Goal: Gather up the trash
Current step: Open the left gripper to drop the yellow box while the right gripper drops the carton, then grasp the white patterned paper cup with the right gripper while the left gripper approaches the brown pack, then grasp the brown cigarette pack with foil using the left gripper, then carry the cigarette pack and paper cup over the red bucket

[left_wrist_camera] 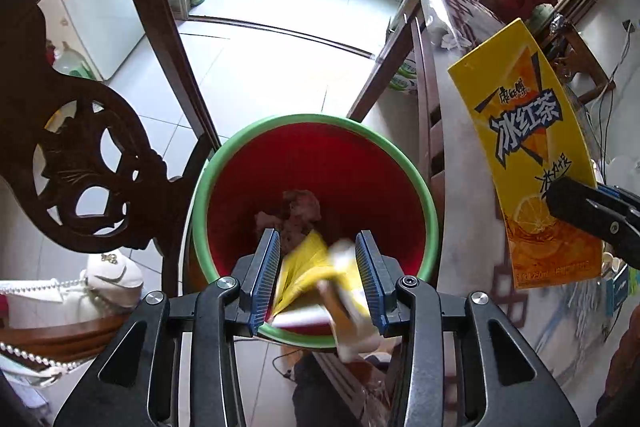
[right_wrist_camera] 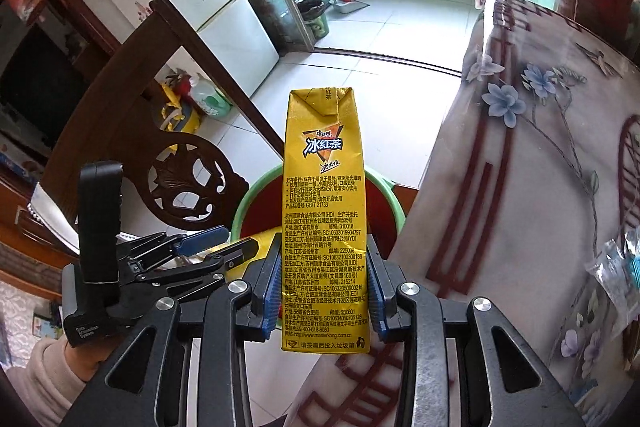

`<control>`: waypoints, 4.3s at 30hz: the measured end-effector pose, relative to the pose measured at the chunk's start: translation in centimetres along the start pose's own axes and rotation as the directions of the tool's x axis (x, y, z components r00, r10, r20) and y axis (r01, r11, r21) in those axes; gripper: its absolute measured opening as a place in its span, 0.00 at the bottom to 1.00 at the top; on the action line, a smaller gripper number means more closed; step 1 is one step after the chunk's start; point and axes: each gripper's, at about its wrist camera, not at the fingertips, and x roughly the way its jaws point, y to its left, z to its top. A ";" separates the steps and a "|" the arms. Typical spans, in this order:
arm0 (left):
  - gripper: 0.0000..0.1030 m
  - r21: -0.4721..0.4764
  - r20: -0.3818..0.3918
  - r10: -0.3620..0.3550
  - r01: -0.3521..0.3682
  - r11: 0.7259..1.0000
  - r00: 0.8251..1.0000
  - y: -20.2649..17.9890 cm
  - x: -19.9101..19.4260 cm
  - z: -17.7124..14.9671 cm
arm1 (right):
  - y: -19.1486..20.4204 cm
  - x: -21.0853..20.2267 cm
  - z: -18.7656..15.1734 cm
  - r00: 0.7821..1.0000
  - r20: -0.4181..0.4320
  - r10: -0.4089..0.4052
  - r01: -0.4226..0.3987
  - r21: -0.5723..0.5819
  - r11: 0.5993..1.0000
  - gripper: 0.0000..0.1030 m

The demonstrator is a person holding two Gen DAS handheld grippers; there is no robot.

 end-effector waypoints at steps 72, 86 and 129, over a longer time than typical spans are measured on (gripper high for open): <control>0.78 0.260 -0.177 -0.254 0.294 0.920 0.951 -44.5 4.5 -5.2 | -42.3 -21.1 -20.9 0.923 -0.175 -0.343 0.330 -0.102 0.939 0.35; 0.52 0.248 -0.259 -0.207 0.272 0.930 0.943 -47.2 9.4 -4.8 | -43.8 -24.6 -22.7 0.938 -0.067 -0.341 0.347 0.225 0.910 0.10; 0.48 0.059 0.025 -0.189 0.187 0.981 0.982 -30.0 -2.8 -7.5 | -29.7 -23.1 -15.4 0.976 0.186 -0.113 0.069 0.229 0.971 0.10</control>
